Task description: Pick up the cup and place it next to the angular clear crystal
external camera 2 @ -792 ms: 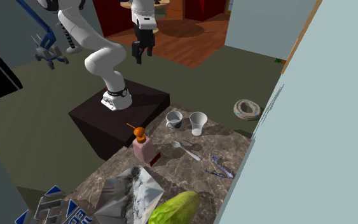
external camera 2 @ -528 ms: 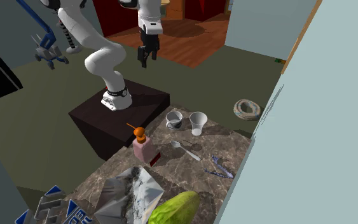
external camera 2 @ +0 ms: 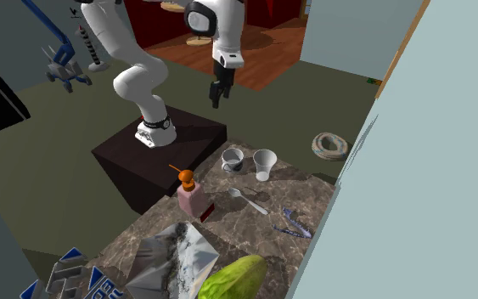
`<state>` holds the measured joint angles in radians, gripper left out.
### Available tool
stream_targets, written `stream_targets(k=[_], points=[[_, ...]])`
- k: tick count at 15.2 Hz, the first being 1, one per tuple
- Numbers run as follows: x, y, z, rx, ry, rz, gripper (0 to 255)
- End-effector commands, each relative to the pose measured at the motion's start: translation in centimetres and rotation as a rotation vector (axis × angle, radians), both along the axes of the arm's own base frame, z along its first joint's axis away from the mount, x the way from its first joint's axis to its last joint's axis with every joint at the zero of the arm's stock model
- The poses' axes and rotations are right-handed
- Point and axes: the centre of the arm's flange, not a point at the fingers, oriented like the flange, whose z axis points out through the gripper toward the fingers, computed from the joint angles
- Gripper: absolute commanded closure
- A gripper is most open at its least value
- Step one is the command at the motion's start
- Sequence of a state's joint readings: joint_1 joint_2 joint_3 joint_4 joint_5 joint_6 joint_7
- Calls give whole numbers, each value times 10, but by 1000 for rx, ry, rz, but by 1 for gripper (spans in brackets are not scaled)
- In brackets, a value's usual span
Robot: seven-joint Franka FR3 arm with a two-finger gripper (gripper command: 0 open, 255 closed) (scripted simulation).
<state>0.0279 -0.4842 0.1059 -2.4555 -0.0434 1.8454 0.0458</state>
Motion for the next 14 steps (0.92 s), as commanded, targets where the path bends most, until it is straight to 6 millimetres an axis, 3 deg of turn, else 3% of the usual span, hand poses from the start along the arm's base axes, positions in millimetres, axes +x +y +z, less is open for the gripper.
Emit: stream_targets(k=[1,14], points=[[14,12,-21,-15,-6,3,0],[125,66,-144,-115,-35,21,0]])
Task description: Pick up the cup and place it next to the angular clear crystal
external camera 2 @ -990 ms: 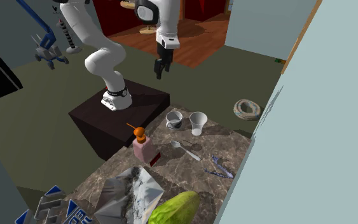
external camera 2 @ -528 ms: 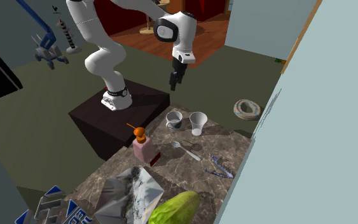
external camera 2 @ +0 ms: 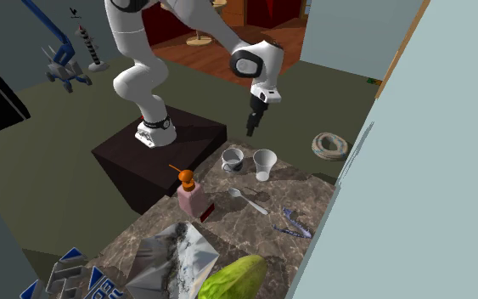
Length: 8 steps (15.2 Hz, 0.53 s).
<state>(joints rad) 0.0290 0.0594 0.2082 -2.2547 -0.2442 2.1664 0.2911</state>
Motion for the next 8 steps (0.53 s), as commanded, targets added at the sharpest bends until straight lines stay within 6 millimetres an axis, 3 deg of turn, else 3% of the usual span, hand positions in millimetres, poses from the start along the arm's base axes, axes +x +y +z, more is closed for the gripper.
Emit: stream_targets(k=[1,8], points=[[17,9,-21,-15,-5,3,0],[74,32,-84,-66,-20,12,0]])
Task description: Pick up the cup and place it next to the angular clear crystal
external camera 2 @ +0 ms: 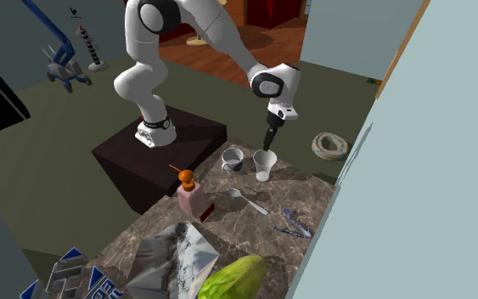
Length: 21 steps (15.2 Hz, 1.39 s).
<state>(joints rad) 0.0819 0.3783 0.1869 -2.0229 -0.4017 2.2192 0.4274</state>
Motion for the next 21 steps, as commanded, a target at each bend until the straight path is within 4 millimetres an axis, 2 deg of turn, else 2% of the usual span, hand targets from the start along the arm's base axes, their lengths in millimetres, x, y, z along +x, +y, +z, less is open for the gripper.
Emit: stream_targets(k=[1,8,15,16,21], points=[[8,0,-14,-7,-2,1,0],[5,-9,-47,-7,-2,1,0],[5,-9,-47,-7,-2,1,0],[5,-9,-47,-7,-2,1,255],[5,-9,-47,-7,-2,1,255]])
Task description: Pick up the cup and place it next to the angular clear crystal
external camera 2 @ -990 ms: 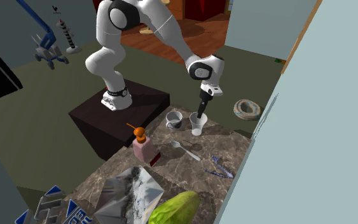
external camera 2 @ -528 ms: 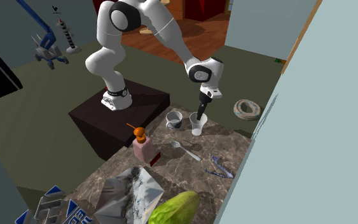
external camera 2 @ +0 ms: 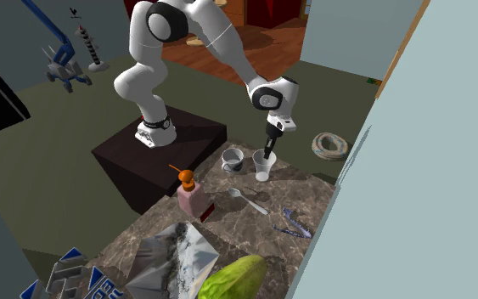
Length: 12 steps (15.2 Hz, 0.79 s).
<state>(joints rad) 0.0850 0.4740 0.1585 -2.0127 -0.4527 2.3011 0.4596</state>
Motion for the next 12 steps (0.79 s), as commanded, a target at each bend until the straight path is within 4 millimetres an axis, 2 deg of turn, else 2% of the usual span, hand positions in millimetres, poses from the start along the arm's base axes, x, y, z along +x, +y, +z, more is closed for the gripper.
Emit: stream_targets(k=[1,4,12], points=[[0,0,0,0,0,0,255],[0,0,0,0,0,0,255],[0,0,42,0,0,0,255]])
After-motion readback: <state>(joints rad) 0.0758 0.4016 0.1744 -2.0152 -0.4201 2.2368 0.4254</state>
